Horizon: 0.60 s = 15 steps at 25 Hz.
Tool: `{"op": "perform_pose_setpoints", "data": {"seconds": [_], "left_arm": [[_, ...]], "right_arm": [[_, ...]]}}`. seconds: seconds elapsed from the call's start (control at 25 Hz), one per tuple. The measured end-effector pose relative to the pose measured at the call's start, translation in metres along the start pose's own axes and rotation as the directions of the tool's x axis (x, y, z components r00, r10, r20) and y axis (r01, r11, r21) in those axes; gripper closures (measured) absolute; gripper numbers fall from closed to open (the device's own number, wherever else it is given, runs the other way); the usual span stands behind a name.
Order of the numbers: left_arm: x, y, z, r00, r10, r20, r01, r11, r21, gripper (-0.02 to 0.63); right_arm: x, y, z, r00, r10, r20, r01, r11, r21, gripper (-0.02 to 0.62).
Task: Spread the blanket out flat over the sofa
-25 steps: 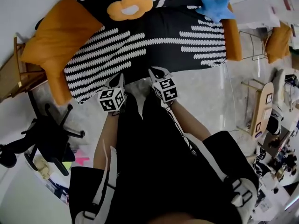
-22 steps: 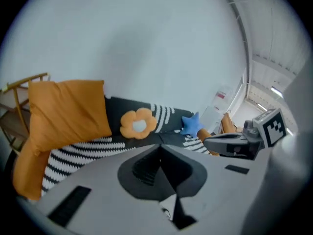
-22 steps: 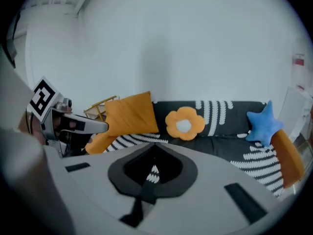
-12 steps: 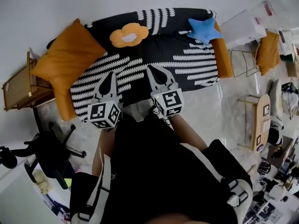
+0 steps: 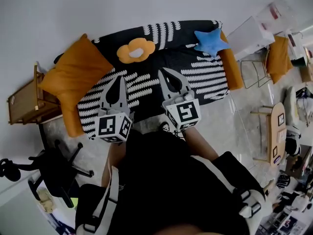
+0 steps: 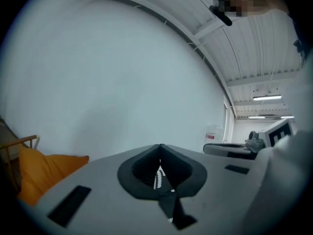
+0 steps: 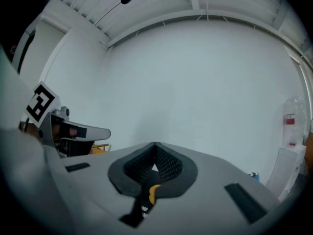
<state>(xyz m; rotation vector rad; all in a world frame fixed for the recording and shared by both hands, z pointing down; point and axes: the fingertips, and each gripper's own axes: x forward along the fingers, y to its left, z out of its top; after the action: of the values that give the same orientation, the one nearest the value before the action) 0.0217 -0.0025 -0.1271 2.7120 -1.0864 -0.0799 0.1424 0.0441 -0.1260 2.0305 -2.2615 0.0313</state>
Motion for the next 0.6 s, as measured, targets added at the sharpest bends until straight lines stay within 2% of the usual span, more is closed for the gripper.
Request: {"op": "perform_pose_setpoints", "data": {"seconds": [0.16,0.32,0.44,0.6], "left_arm": [[-0.005,-0.012,0.003,1.000,-0.018,-0.001,0.018,0.996,0.084,0.584],[-0.009,-0.014,-0.001,1.000,-0.012,-0.016,0.014,0.993,0.116,0.583],[-0.014,-0.017,-0.005,1.000,-0.017,-0.025,0.020,0.994,0.104,0.583],[-0.017,-0.017,-0.004,1.000,-0.020,-0.020,0.021,0.998,0.060,0.583]], "right_arm": [[-0.009,-0.007,0.005,1.000,-0.023,0.017,0.023,1.000,-0.015,0.588],[-0.014,-0.011,0.004,0.999,-0.031,0.014,0.032,0.999,-0.031,0.588],[-0.018,-0.010,-0.001,1.000,-0.027,-0.016,0.027,1.000,-0.008,0.588],[-0.021,-0.007,0.005,0.999,-0.028,0.021,0.029,0.999,-0.039,0.588]]}}
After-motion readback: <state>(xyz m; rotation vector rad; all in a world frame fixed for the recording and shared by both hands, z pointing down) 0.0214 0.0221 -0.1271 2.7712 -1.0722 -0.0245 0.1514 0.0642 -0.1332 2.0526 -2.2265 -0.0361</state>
